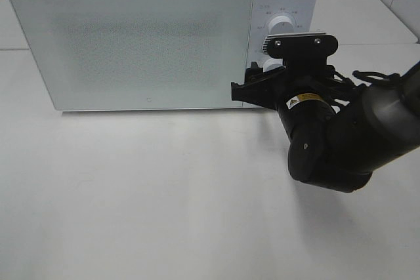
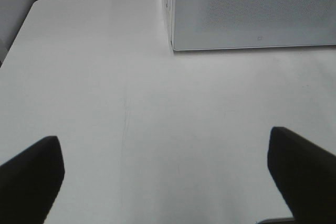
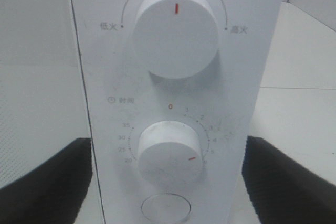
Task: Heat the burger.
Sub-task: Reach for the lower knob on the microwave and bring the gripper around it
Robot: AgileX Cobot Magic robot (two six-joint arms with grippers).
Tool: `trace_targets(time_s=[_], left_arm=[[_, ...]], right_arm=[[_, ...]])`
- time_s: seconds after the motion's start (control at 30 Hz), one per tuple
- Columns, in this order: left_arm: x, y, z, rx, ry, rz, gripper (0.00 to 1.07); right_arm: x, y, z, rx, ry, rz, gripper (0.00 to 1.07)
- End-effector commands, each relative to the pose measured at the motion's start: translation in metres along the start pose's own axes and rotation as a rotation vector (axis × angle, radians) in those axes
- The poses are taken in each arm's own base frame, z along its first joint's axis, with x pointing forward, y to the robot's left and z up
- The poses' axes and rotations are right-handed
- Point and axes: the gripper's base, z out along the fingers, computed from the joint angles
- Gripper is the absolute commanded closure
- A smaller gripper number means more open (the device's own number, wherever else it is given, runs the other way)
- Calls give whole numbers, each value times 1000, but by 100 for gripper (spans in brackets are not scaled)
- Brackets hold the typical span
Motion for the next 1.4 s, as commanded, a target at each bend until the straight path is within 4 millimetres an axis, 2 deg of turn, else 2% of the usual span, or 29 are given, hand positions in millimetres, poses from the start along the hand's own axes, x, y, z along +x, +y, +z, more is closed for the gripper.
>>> trace_targets(time_s=[0.03, 0.33, 0.7, 1.1, 1.23, 1.3, 1.4], left_arm=[[2, 0, -1, -1, -10, -6, 9], [2, 0, -1, -1, -10, -6, 9], [2, 0, -1, -1, -10, -5, 9], [2, 0, -1, -1, -10, -6, 9], [2, 0, -1, -1, -10, -6, 9], [2, 0, -1, -1, -10, -6, 9], [2, 0, -1, -1, -10, -6, 9]], right_arm=[[-2, 2, 10, 15, -40, 16, 31], [2, 2, 27, 33, -65, 24, 31], [7, 3, 33, 45, -79, 43, 31], [1, -1, 33, 95, -128, 39, 31], [2, -1, 33, 100, -127, 39, 36], [1, -1, 33, 105, -139, 30, 44], [0, -1, 32, 107, -144, 23, 47]])
